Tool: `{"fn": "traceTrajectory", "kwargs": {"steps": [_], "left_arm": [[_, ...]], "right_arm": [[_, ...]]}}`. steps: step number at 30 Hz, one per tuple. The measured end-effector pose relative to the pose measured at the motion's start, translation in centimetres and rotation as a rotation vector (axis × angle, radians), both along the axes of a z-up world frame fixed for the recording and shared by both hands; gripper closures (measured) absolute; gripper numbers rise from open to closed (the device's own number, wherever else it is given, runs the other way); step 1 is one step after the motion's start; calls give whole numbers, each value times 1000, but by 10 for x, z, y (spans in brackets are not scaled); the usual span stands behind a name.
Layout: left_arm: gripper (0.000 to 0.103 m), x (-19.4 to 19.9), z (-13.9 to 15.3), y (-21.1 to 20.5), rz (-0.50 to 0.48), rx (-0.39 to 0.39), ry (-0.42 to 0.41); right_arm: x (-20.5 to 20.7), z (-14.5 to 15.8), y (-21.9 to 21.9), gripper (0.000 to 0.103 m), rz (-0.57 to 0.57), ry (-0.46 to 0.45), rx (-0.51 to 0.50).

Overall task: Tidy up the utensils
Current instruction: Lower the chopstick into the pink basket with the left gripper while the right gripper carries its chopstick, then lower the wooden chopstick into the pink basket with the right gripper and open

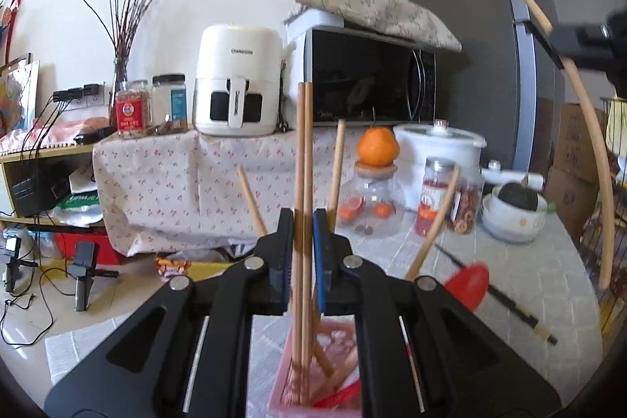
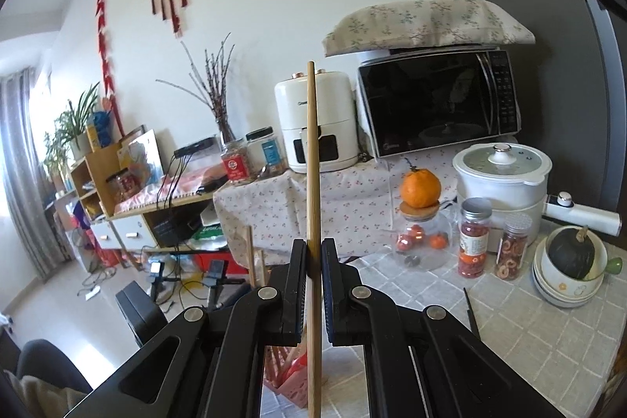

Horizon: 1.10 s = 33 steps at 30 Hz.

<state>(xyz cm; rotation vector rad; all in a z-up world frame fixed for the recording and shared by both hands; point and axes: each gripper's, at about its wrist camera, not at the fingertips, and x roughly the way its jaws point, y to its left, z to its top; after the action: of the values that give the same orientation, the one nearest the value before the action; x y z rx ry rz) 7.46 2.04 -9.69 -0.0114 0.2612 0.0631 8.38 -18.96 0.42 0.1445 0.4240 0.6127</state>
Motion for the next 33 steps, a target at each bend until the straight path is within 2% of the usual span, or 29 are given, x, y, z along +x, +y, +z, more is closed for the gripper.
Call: {"fn": "traceTrajectory", "kwargs": {"steps": [3,5,7,9,11,14,16,18,21,23,25,28,30,33], "left_arm": [[93,-3,2,0,-8,-3,35],[88,0,8,3,0,-1,99],[68,6,21,13,36,-53,186],[55,9,31,25,76,-133,255],[55,16,46,38,82,-213,338],[55,22,72,54,70,-263,421],[50,21,85,61,66,-262,456],[44,20,89,67,71,-220,519],[43,18,74,83,91,-199,558],[43,23,57,95,134,-216,634],[43,31,34,103,134,-288,777],[43,35,15,111,118,-367,880],[43,35,11,116,122,-428,912],[43,34,11,122,120,-496,910]], "right_arm": [[-1,-5,13,96,18,1,-21],[-1,-9,21,96,26,6,-35],[0,-14,31,96,31,10,-54],[2,-20,42,96,34,16,-69],[4,-26,50,96,32,17,-72],[5,-31,59,96,14,8,-55],[6,-33,63,96,-2,-11,-21],[5,-38,71,95,-24,-38,-14],[4,-45,84,95,-46,-65,-25],[5,-50,92,95,-59,-74,-32],[5,-58,100,95,-67,-77,-32],[7,-71,113,95,-72,-83,-53],[9,-80,119,95,-78,-75,-54],[5,-92,127,96,-96,-86,-94]]}}
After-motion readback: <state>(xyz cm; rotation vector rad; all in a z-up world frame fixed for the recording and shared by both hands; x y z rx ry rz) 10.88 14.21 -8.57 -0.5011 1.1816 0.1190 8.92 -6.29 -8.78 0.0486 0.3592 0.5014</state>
